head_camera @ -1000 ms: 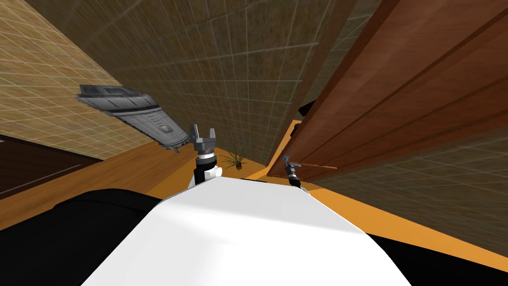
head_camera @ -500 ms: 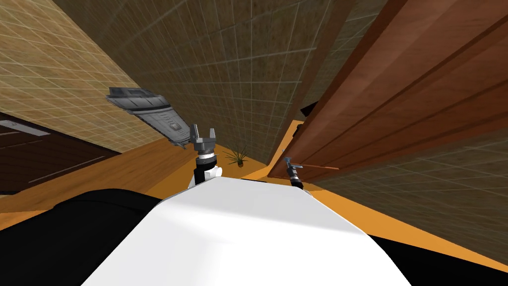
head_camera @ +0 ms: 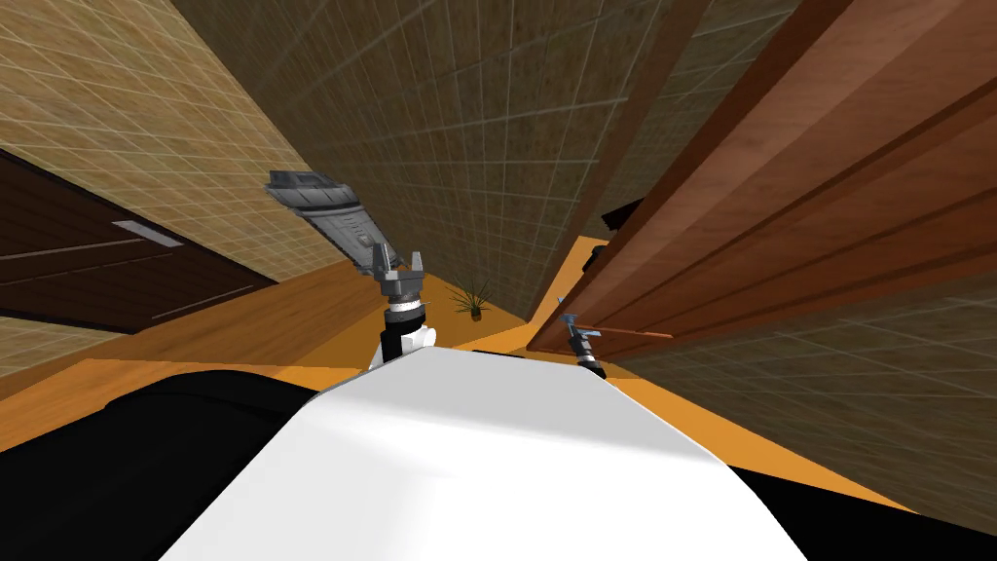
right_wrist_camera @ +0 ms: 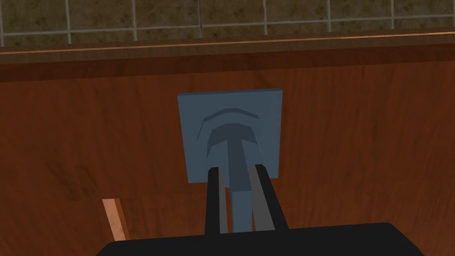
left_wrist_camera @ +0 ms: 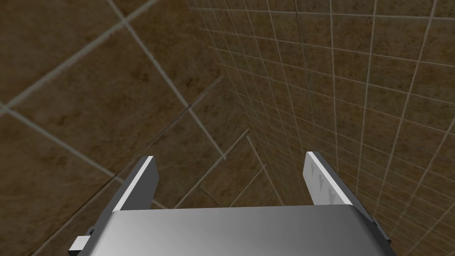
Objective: Pull the door open
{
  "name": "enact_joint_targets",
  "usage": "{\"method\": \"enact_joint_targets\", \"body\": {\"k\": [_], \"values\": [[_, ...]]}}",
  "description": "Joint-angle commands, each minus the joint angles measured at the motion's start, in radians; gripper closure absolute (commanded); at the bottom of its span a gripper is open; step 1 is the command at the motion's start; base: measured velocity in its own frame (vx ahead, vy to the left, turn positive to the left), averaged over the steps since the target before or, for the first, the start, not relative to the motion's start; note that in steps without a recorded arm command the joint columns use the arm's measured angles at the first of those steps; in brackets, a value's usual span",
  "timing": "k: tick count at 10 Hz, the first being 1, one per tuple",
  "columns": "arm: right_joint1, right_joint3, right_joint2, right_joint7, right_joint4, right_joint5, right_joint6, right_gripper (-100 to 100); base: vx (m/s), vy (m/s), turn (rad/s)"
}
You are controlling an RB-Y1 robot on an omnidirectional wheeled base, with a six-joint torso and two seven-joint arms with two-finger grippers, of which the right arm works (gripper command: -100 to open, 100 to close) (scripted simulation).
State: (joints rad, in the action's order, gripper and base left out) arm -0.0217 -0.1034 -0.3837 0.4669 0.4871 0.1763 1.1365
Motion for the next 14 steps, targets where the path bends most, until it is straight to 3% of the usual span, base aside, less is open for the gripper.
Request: {"method": "enact_joint_targets", "body": {"k": [1,2,3,4,7,9,10,11,12,14], "values": [[-0.03,-0.005,-0.023,0.021,0.012,0.003,0.019,100,-0.18,-0.059,0.127],[-0.039,-0.004,-0.033,0.031,0.008,0.006,0.036,100,-0.196,-0.078,0.12],[-0.025,0.003,-0.015,0.017,-0.004,0.008,0.038,100,-0.089,-0.024,0.034],[-0.038,0.002,-0.023,0.026,-0.019,0.013,0.067,100,-0.156,-0.057,0.194],[-0.059,-0.004,-0.041,0.037,-0.041,0.017,0.112,100,-0.227,-0.091,0.212],[-0.059,-0.004,-0.041,0.037,-0.041,0.017,0.112,100,-0.087,-0.045,0.032],[-0.073,-0.009,-0.054,0.045,-0.056,0.02,0.144,100,-0.163,-0.072,0.25],[-0.073,-0.009,-0.054,0.045,-0.056,0.02,0.144,100,-0.173,-0.082,0.172],[-0.082,-0.012,-0.062,0.05,-0.065,0.022,0.164,100,-0.184,-0.063,0.179],[-0.082,-0.012,-0.062,0.05,-0.098,0.022,0.164,100,-0.09,-0.034,0.024]]}}
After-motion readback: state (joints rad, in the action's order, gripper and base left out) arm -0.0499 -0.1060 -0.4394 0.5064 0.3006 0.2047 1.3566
